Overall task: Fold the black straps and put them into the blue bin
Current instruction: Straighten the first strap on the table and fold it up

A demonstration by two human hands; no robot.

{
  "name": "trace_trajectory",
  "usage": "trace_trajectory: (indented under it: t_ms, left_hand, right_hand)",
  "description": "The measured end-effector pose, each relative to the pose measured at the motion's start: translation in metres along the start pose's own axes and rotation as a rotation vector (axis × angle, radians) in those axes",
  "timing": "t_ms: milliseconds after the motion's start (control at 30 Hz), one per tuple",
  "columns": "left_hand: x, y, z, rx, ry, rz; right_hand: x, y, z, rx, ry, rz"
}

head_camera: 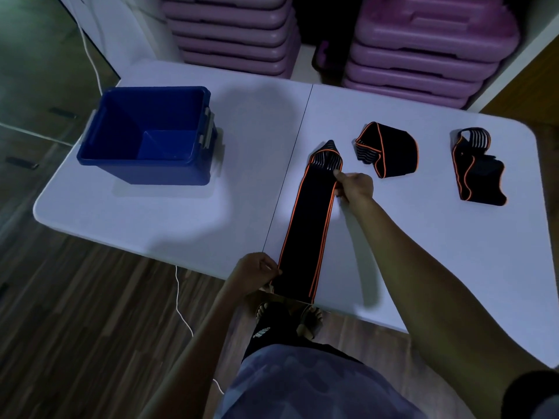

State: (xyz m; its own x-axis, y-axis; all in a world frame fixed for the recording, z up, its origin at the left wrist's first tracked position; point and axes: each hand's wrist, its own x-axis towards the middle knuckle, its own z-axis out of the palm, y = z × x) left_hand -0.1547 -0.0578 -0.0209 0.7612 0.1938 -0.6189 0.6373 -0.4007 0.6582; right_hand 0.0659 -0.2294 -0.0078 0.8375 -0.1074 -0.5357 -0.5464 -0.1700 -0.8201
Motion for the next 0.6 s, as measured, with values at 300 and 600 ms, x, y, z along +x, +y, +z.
trace_trajectory:
  t_ms: [300,600]
  left_hand:
    - [0.016,0.033,-0.003,0.014,0.14,0.132]
    - [0.008,0.025,0.008,0.005,0.072,0.181]
  right_hand:
    - [-0.029,0.047,-0.001,-0.294,-0.131,-0.241]
    - [-0.119,0.097,-0.03,-0.21,-0.212,-0.28]
